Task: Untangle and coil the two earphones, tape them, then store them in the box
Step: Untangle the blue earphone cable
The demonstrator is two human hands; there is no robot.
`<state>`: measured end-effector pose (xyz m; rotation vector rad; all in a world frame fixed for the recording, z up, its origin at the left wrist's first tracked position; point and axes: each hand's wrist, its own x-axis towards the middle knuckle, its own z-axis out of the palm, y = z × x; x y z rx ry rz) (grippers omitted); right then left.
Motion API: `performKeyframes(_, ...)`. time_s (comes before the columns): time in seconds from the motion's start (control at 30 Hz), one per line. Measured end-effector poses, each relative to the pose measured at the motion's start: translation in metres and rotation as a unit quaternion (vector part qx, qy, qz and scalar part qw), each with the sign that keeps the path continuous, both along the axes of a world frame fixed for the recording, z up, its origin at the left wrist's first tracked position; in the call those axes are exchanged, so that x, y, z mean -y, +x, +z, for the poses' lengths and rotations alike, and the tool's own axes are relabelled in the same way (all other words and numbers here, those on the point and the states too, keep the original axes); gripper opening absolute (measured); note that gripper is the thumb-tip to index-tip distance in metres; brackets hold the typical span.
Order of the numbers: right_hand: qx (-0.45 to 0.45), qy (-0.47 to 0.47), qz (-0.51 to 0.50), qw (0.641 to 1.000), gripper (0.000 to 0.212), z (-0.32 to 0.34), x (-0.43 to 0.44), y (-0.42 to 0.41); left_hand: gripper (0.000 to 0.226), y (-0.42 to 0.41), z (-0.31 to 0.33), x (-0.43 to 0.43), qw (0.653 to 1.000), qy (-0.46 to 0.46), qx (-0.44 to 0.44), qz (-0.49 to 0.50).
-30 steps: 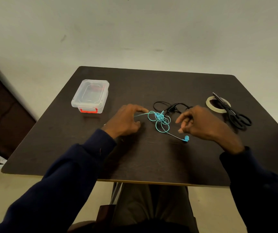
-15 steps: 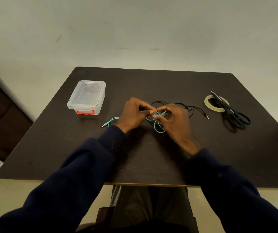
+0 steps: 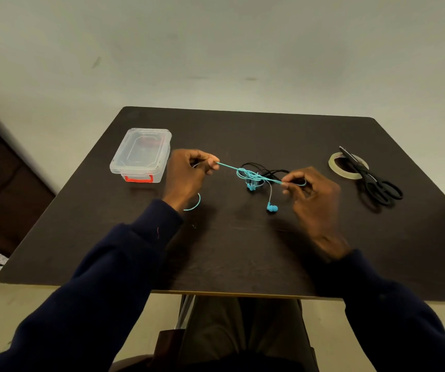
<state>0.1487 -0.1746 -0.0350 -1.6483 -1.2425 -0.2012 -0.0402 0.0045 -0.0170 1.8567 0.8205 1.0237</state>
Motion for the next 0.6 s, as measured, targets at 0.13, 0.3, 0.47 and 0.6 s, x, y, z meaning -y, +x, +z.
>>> performKeyframes(0.13,-0.001,-0.025,0.002,1.000,0.016,0.000,0.008,0.002,0.006,-0.005,-0.002,-0.003,0.999,-0.033,0.015,0.026)
performKeyframes(0.3,-0.037,-0.031,0.007,0.999,0.019,0.001,0.018,0.006,0.006,-0.006,0.000,-0.004,0.996,-0.067,0.045,0.031)
performKeyframes(0.47,-0.157,-0.067,0.017,0.985,0.019,0.008,0.029,0.016,0.010,-0.007,-0.001,-0.007,0.995,-0.077,0.051,0.036)
performKeyframes(0.6,-0.227,-0.134,0.047,0.963,0.008,0.014,0.036,0.030,0.016,-0.011,-0.003,-0.003,0.977,-0.192,0.086,-0.023)
